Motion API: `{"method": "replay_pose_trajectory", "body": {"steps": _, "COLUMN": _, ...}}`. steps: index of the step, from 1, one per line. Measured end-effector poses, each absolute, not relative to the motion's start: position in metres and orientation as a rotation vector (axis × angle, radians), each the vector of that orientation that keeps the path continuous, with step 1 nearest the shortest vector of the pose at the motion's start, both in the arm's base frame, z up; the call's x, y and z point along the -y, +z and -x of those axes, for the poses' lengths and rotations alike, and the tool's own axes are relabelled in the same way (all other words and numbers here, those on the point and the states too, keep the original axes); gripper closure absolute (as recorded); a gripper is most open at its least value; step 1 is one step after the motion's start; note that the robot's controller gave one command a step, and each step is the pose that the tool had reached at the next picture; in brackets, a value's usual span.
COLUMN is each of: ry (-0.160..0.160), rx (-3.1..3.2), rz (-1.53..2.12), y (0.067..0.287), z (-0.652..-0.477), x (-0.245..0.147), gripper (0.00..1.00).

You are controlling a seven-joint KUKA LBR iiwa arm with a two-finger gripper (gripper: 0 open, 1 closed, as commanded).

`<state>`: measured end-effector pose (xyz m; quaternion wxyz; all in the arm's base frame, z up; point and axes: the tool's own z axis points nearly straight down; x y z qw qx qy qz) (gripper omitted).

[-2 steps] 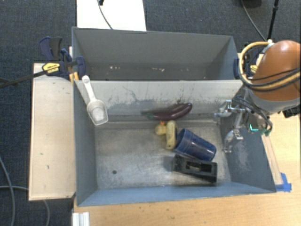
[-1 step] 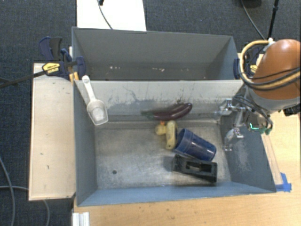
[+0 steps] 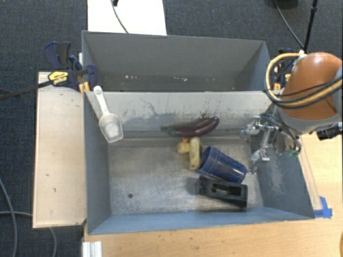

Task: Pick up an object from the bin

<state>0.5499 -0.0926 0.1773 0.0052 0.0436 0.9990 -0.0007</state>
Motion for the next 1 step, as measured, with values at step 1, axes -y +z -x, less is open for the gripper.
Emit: {"method": "replay_pose_trajectory", "body": {"steps": 1, "ry": 0.001, "rx": -3.122, "rz": -0.302, "y": 0.1263, "z": -0.5332, "x": 0.0843, "gripper": 0.00}}
